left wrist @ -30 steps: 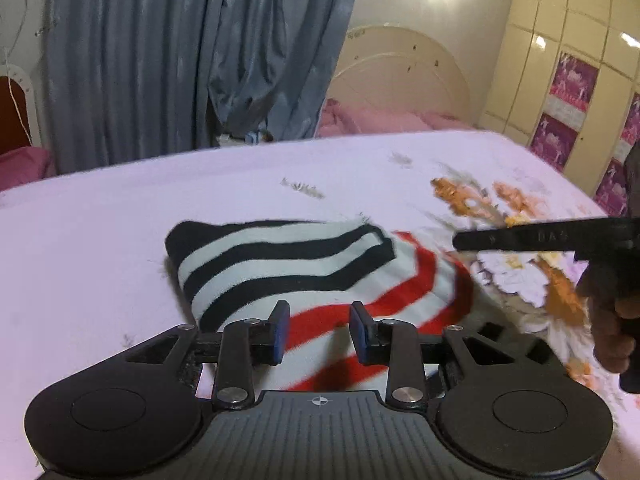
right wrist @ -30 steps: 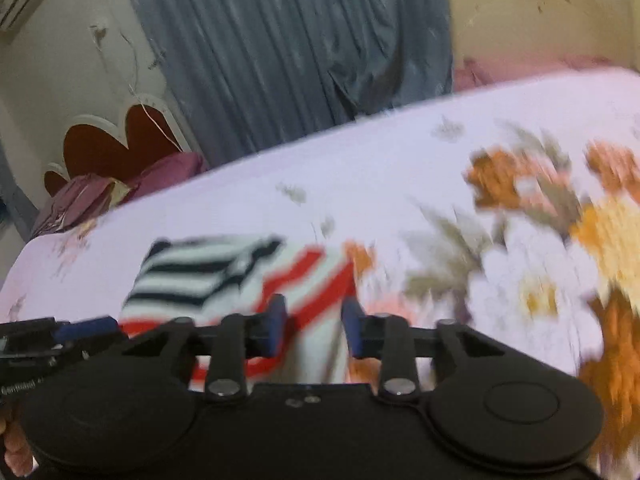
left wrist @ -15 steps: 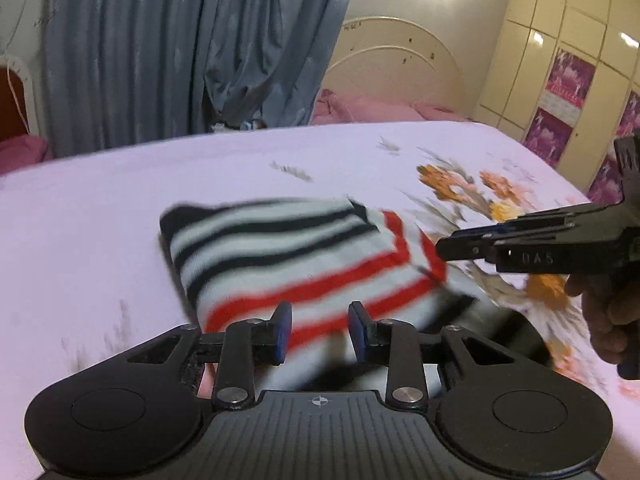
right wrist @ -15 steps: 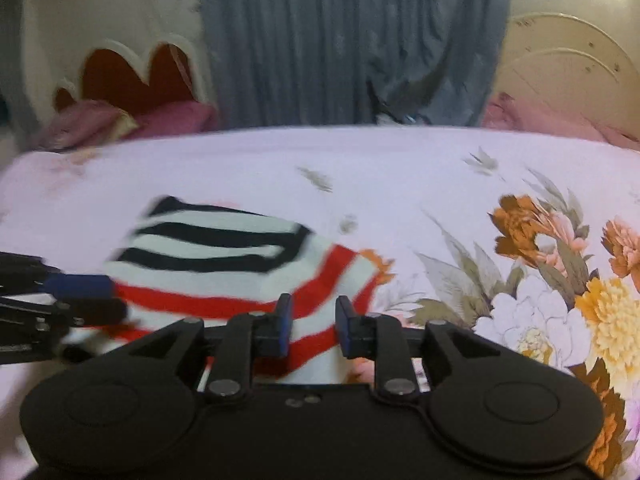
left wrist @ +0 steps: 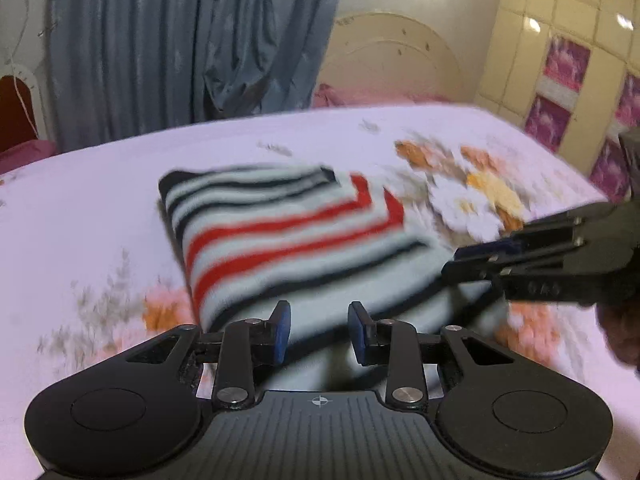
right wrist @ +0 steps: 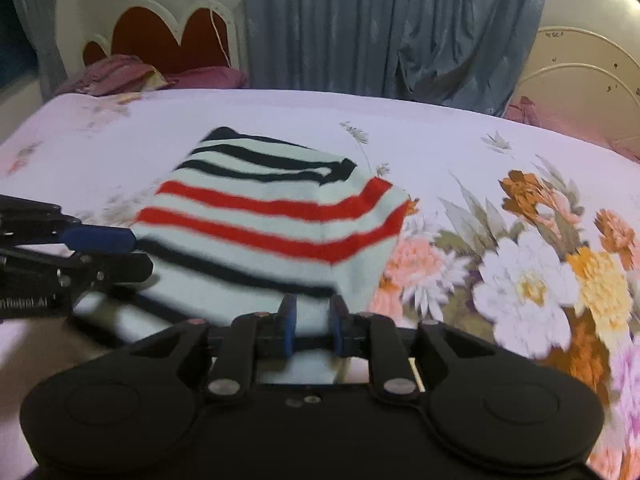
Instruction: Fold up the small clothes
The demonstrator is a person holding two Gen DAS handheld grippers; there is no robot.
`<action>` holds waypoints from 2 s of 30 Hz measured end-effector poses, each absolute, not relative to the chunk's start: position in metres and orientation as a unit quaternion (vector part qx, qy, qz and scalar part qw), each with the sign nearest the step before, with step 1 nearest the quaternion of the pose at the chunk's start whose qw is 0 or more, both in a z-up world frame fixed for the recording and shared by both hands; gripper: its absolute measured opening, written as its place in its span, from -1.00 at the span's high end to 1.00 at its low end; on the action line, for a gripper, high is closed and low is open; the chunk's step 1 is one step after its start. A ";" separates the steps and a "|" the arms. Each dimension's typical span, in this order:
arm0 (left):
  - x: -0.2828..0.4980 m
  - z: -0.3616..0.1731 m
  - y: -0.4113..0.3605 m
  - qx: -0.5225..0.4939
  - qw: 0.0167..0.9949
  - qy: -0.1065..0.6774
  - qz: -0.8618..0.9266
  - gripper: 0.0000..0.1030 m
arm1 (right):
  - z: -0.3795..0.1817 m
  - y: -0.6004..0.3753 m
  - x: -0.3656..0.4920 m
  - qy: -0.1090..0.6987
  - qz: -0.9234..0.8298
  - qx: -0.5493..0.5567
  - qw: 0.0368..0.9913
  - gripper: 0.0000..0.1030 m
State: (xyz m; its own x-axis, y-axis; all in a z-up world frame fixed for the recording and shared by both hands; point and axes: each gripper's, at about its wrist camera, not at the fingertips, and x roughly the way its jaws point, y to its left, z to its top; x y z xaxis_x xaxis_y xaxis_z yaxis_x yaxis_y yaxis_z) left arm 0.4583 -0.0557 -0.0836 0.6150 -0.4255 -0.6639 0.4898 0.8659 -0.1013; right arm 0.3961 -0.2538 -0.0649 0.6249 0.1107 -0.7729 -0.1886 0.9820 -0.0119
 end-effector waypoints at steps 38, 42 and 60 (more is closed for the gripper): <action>0.421 -0.078 -0.071 0.075 0.919 0.343 -0.178 -0.77 | -0.083 -0.320 0.371 0.430 0.100 0.097 0.892 0.00; 0.451 -0.066 -0.064 0.017 0.923 0.344 -0.172 -0.51 | -0.074 -0.336 0.397 0.412 0.100 0.157 0.892 0.47; 0.504 -0.100 -0.045 -0.066 0.902 0.400 -0.148 -0.51 | -0.109 -0.369 0.439 0.435 0.118 0.244 0.859 0.44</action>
State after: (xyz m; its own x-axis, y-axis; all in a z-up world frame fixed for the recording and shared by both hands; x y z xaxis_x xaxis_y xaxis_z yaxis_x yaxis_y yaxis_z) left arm 0.5039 -0.0450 -0.1003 0.6360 -0.3204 -0.7020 0.2147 0.9473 -0.2379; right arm 0.4389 -0.3693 -0.1093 0.5941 0.4154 -0.6889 0.0089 0.8529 0.5220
